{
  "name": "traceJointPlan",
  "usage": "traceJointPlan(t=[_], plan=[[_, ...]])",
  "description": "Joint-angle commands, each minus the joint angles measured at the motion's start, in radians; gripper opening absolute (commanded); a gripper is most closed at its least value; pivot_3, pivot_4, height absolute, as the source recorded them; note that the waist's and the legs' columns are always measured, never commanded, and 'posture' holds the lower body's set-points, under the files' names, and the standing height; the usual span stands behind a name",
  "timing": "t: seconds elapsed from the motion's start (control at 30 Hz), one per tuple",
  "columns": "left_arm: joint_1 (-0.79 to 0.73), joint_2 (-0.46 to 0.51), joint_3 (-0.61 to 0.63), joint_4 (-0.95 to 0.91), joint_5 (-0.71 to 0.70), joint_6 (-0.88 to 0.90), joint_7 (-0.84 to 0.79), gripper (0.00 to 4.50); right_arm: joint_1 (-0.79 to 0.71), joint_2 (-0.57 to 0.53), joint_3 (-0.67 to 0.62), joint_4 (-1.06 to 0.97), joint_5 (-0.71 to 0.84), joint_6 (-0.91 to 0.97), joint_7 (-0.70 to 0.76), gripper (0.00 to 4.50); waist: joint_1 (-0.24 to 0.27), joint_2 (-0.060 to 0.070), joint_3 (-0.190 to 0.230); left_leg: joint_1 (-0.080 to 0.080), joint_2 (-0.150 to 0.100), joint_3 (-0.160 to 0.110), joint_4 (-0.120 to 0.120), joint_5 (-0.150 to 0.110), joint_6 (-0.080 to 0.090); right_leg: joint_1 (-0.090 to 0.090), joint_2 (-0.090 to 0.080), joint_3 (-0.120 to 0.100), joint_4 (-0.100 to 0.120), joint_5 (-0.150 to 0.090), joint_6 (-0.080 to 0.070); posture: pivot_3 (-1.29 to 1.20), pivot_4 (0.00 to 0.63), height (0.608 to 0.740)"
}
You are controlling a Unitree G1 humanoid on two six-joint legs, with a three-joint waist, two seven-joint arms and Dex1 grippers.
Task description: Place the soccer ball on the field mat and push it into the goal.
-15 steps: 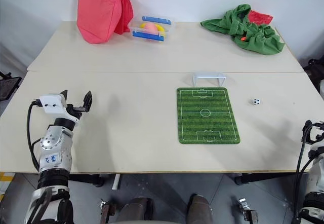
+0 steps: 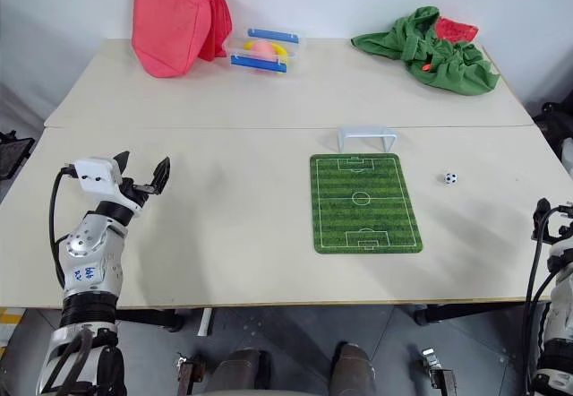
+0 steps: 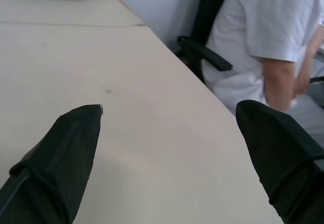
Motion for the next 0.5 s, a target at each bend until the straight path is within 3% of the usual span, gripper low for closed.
traceJointPlan(t=[0.03,0.3,0.5], plan=[[-0.041,0.031,-0.03,-0.027,-0.037,0.029,-0.113,4.5,-0.107,-0.05,0.092,-0.062,0.006,0.061,0.121,4.45,-0.005,0.001,0.0,0.0,0.0,0.002,0.0,0.0,0.0,-0.001,0.0,0.002,0.001,0.0,0.0,0.0,0.15,0.74],[-0.038,0.037,-0.126,-0.107,-0.064,0.104,-0.324,4.5,-0.361,-0.024,0.318,0.194,-0.112,0.078,0.296,4.45,0.002,0.0,0.001,-0.001,0.0,0.002,0.0,0.0,0.0,-0.004,0.0,0.003,0.004,0.0,0.0,0.0,0.15,0.74],[0.011,0.018,-0.122,-0.183,-0.064,0.12,-0.311,4.5,-0.487,0.01,0.349,0.403,-0.153,0.02,0.309,4.45,-0.001,0.0,0.001,-0.001,0.0,0.002,0.0,0.0,0.0,-0.004,0.0,0.003,0.004,0.0,0.0,0.0,0.15,0.74]])
